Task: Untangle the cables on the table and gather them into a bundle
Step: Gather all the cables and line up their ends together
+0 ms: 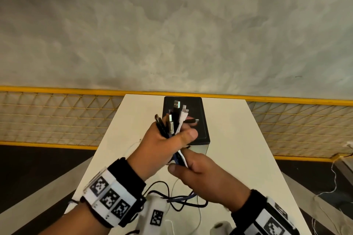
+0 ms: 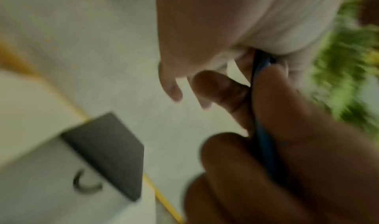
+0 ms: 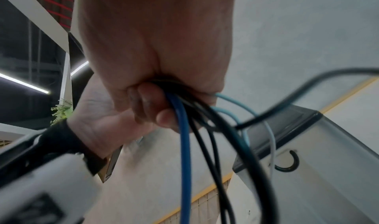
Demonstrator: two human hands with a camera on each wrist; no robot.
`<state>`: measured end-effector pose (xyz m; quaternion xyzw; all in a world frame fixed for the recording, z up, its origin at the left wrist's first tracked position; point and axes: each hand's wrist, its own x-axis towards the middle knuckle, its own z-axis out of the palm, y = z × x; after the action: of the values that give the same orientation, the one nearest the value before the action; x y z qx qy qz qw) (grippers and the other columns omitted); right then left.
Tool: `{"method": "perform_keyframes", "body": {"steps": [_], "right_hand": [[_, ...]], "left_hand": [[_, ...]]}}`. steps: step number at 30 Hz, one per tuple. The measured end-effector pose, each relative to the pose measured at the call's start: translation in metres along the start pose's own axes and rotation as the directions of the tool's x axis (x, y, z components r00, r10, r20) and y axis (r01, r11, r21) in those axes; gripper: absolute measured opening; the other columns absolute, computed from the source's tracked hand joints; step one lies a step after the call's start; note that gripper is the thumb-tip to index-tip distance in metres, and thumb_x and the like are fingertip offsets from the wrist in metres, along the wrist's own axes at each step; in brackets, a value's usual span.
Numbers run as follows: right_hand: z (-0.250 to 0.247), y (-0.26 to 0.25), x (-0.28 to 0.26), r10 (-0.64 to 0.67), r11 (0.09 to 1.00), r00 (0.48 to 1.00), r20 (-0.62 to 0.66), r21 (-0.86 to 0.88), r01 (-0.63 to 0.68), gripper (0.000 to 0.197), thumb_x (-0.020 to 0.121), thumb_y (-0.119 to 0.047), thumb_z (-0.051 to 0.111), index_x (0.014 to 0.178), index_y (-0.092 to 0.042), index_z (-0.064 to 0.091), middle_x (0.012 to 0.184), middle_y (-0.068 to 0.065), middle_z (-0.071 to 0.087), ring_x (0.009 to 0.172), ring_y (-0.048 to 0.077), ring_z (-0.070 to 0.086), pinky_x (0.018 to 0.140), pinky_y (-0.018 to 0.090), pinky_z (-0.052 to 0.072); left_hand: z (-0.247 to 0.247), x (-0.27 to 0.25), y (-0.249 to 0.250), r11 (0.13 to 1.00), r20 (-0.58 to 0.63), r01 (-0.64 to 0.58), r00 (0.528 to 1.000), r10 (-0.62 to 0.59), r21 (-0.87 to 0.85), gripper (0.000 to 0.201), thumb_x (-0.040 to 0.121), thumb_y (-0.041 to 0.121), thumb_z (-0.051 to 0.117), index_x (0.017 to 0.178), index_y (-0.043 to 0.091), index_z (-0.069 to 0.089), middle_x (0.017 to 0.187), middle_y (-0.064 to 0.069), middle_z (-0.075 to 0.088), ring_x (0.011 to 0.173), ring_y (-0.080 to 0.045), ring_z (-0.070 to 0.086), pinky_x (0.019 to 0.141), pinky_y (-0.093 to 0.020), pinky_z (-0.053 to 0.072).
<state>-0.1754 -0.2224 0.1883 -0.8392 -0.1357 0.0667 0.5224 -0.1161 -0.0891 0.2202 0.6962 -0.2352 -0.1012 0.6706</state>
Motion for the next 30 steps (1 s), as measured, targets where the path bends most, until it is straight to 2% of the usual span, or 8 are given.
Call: {"method": "perform_keyframes", "body": {"steps": [3, 5, 8, 11, 15, 20, 23, 30], "right_hand": [[0.001, -0.008, -0.001, -0.064, 0.998, 0.998, 0.020, -0.007, 0.064, 0.025, 0.098, -0.026, 0.055, 0.103, -0.052, 0.055, 0.088, -0.035, 0.057, 0.087, -0.011, 0.058, 0.079, 0.015, 0.046], [-0.001, -0.010, -0.003, -0.054, 0.998, 0.998, 0.039, -0.013, 0.055, 0.020, 0.097, -0.021, 0.056, 0.091, -0.040, 0.058, 0.078, -0.026, 0.058, 0.077, -0.006, 0.057, 0.074, 0.019, 0.046], [-0.008, -0.013, -0.003, -0.047, 0.999, 0.999, -0.006, -0.006, 0.047, 0.027, 0.092, -0.014, 0.062, 0.071, -0.026, 0.051, 0.064, -0.018, 0.051, 0.062, 0.000, 0.047, 0.062, 0.015, 0.039], [-0.016, -0.022, -0.004, 0.008, 0.993, 1.000, 0.008, 0.120, -0.009, 0.029, 0.089, -0.010, 0.064, 0.067, -0.027, 0.054, 0.057, -0.012, 0.055, 0.049, 0.004, 0.051, 0.054, 0.020, 0.044], [-0.027, -0.026, -0.010, 0.025, 0.951, 0.998, 0.049, 0.307, -0.039, 0.014, 0.084, -0.016, 0.067, 0.072, -0.023, 0.064, 0.061, 0.009, 0.058, 0.048, 0.020, 0.058, 0.056, 0.031, 0.046], [-0.035, -0.024, -0.019, 0.024, 0.948, 0.987, 0.157, 0.311, -0.072, 0.016, 0.086, -0.017, 0.066, 0.072, -0.025, 0.065, 0.061, 0.003, 0.065, 0.053, 0.019, 0.061, 0.066, 0.038, 0.050], [-0.038, -0.011, -0.022, 0.097, 0.954, 0.980, 0.174, 0.265, -0.141, 0.020, 0.086, -0.015, 0.068, 0.069, -0.026, 0.063, 0.064, 0.005, 0.065, 0.053, 0.017, 0.061, 0.060, 0.027, 0.049], [-0.029, 0.018, -0.025, 0.159, 0.954, 0.984, 0.077, 0.244, -0.174, 0.011, 0.081, -0.015, 0.070, 0.072, -0.014, 0.064, 0.061, 0.006, 0.063, 0.054, 0.024, 0.057, 0.058, 0.031, 0.046]], "left_hand": [[0.002, -0.008, -0.007, 0.977, 0.238, 0.166, 0.962, -0.132, -0.132, 0.017, 0.075, 0.037, 0.071, 0.066, 0.024, 0.073, 0.114, -0.005, 0.075, 0.107, -0.017, 0.070, 0.088, -0.030, 0.055], [0.003, -0.008, -0.006, 0.936, 0.218, 0.227, 0.961, -0.171, -0.269, 0.037, 0.085, 0.046, 0.065, 0.061, 0.018, 0.068, 0.103, -0.009, 0.076, 0.112, -0.026, 0.069, 0.094, -0.038, 0.053], [0.004, -0.001, 0.007, 0.784, 0.155, 0.263, 0.965, -0.212, -0.563, 0.050, 0.092, 0.048, 0.049, 0.057, 0.013, 0.050, 0.069, -0.006, 0.057, 0.075, -0.025, 0.070, 0.087, -0.042, 0.052], [0.006, 0.005, 0.026, 0.699, 0.124, 0.198, 0.980, -0.157, -0.688, 0.050, 0.094, 0.048, 0.045, 0.057, 0.015, 0.045, 0.062, -0.002, 0.043, 0.050, -0.014, 0.049, 0.075, -0.042, 0.053], [0.002, 0.007, 0.046, 0.689, 0.130, 0.137, 0.990, -0.062, -0.711, 0.050, 0.093, 0.050, 0.045, 0.056, 0.015, 0.046, 0.060, 0.000, 0.043, 0.043, -0.010, 0.042, 0.053, -0.031, 0.050], [-0.008, 0.005, 0.065, 0.669, 0.181, 0.113, 0.983, 0.033, -0.735, 0.048, 0.089, 0.052, 0.045, 0.056, 0.017, 0.047, 0.057, 0.003, 0.045, 0.035, -0.003, 0.034, 0.040, -0.020, 0.032], [-0.009, 0.004, 0.065, 0.693, 0.179, 0.147, 0.984, -0.027, -0.706, 0.050, 0.091, 0.052, 0.042, 0.056, 0.016, 0.045, 0.057, 0.002, 0.044, 0.032, -0.002, 0.029, 0.037, -0.018, 0.027], [-0.022, 0.010, 0.046, 0.726, 0.117, 0.273, 0.959, -0.260, -0.631, 0.052, 0.092, 0.054, 0.043, 0.056, 0.017, 0.044, 0.058, 0.002, 0.043, 0.030, -0.002, 0.025, 0.037, -0.017, 0.023]]}}
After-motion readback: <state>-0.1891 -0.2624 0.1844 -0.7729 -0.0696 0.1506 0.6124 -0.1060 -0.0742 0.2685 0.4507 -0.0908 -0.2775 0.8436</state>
